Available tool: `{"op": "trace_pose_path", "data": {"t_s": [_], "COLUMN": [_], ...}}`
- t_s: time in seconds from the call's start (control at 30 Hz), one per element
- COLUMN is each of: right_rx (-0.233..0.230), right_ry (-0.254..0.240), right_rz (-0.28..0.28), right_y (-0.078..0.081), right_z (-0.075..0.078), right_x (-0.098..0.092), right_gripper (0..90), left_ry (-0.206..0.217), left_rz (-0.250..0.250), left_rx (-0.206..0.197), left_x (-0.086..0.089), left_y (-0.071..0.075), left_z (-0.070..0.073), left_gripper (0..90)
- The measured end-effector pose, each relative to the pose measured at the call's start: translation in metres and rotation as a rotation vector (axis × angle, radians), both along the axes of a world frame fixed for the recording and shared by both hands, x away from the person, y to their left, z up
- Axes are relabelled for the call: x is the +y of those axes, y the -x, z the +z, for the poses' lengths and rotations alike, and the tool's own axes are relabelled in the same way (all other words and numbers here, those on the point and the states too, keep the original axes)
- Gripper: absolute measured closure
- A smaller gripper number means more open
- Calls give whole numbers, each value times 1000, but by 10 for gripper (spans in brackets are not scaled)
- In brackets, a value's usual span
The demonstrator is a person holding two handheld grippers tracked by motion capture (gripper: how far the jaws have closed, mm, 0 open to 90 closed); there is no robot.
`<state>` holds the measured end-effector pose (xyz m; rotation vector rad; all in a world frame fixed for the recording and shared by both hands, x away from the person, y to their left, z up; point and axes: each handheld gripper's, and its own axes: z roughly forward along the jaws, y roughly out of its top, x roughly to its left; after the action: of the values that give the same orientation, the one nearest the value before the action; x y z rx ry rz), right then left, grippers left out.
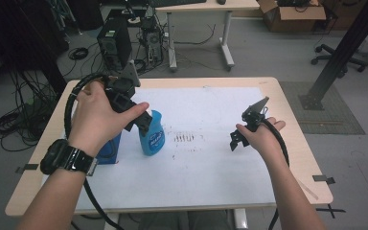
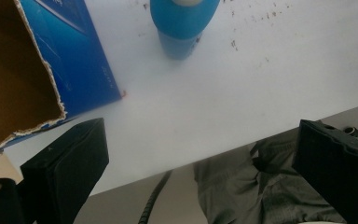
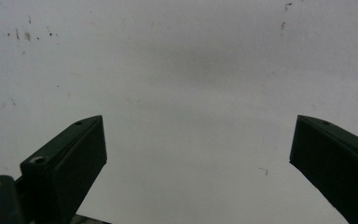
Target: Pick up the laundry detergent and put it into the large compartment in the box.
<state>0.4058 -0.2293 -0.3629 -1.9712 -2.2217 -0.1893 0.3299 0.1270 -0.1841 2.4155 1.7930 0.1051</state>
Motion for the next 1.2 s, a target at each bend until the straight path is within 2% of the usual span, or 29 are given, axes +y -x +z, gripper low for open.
{"op": "trace_pose_path", "data": {"t_s": [0.2, 0.57, 0.67, 0.93, 1.1, 1.2], "right_rx": [-10, -14, -15, -17, -23, -23], "right_ry": [-2, -2, 0, -4, -2, -4], "right_rz": [7, 6, 10, 21, 28, 35], "right_y": [0, 1, 2, 3, 4, 4], "right_z": [2, 4, 4, 7, 7, 6], "right_x": [1, 0, 0, 0, -2, -3], "right_gripper": [39, 38, 39, 39, 38, 39], "left_ry": [0, 5, 3, 6, -10, -4], "left_rz": [-4, -21, -20, -40, -44, -56], "left_rx": [6, -17, -8, -10, -6, -9], "left_x": [1, 1, 2, 0, -2, -3], "left_y": [-1, -5, -8, -19, -32, -39], "left_z": [1, 4, 4, 6, 5, 5], "left_gripper": [39, 40, 40, 40, 41, 41]}}
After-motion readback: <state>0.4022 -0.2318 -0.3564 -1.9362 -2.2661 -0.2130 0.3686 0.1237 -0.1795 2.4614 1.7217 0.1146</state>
